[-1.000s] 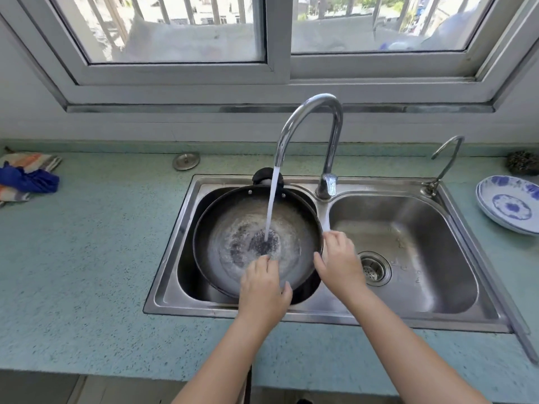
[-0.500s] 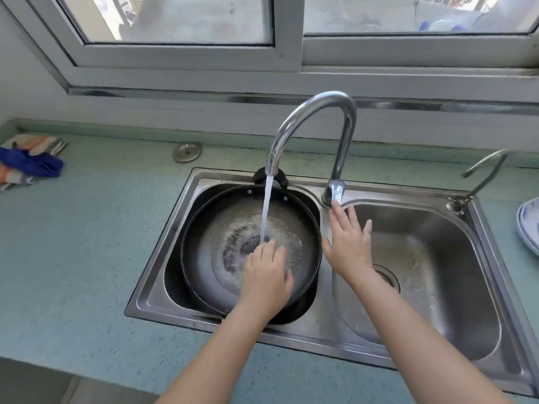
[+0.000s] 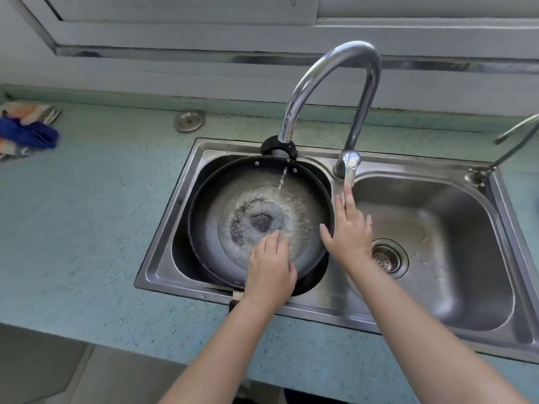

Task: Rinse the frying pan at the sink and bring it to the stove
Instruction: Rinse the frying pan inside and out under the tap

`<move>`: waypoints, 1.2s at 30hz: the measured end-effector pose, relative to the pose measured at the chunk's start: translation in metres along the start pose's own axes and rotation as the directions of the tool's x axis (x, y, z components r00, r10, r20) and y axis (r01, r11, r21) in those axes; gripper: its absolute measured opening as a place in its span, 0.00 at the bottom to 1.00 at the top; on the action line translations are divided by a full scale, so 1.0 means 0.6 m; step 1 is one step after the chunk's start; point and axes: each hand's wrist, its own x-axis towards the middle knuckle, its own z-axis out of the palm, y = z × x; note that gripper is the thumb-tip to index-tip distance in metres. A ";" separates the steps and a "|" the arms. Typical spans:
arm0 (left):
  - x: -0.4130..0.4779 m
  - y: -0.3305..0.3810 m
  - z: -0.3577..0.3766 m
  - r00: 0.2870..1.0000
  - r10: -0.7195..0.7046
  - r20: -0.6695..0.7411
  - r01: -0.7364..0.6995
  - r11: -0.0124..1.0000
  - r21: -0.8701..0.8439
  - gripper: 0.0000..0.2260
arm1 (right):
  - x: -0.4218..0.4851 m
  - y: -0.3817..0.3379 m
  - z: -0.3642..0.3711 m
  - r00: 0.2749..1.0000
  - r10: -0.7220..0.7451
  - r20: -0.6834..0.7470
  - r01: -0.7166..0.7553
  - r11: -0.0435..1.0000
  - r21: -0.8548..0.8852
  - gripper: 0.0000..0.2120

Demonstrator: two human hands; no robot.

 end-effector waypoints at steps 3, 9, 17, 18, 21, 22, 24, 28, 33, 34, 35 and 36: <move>-0.015 -0.018 -0.006 1.000 0.007 -0.021 -0.007 1.000 -0.008 0.18 | -0.009 -0.005 -0.006 0.999 0.021 0.023 -0.022 1.000 0.009 0.35; -0.059 -0.053 -0.023 1.000 0.028 0.005 -0.028 1.000 0.001 0.19 | -0.085 -0.037 -0.010 1.000 0.008 0.008 -0.008 0.998 0.070 0.30; -0.141 -0.110 -0.033 1.000 0.006 0.000 -0.006 0.999 -0.041 0.19 | -0.192 -0.114 0.025 0.999 0.020 -0.039 -0.011 0.977 0.211 0.25; -0.153 -0.117 -0.034 1.000 -0.007 0.000 0.007 0.998 -0.063 0.19 | -0.206 -0.125 0.030 0.999 0.020 -0.033 -0.012 0.976 0.219 0.24; -0.192 -0.130 -0.036 0.994 -0.088 0.069 0.096 0.988 -0.121 0.16 | -0.247 -0.155 0.047 1.000 0.002 -0.025 0.003 0.978 0.209 0.19; -0.204 -0.132 -0.039 0.991 -0.106 0.086 0.115 0.986 -0.119 0.15 | -0.259 -0.164 0.053 1.000 -0.005 -0.028 0.011 0.978 0.207 0.17; -0.224 -0.128 -0.046 0.981 -0.155 0.118 0.172 0.974 -0.148 0.13 | -0.283 -0.180 0.066 1.000 -0.005 -0.023 0.010 0.976 0.219 0.15; -0.248 -0.111 -0.052 0.932 -0.204 0.299 0.283 0.925 -0.252 0.16 | -0.318 -0.206 0.083 0.999 0.042 0.007 -0.042 0.956 0.290 0.12; -0.263 -0.094 -0.049 0.884 -0.243 0.399 0.394 0.847 -0.358 0.19 | -0.332 -0.218 0.081 0.977 0.131 0.170 -0.192 0.886 0.421 0.11; -0.264 -0.090 -0.048 0.874 -0.244 0.421 0.405 0.843 -0.353 0.22 | -0.333 -0.220 0.080 0.971 0.142 0.194 -0.217 0.861 0.459 0.11; -0.266 -0.086 -0.048 0.860 -0.244 0.448 0.417 0.842 -0.342 0.26 | -0.332 -0.221 0.078 0.966 0.146 0.215 -0.235 0.842 0.486 0.11; -0.269 -0.083 -0.047 0.850 -0.249 0.464 0.428 0.839 -0.335 0.29 | -0.330 -0.223 0.079 0.962 0.144 0.233 -0.246 0.830 0.500 0.11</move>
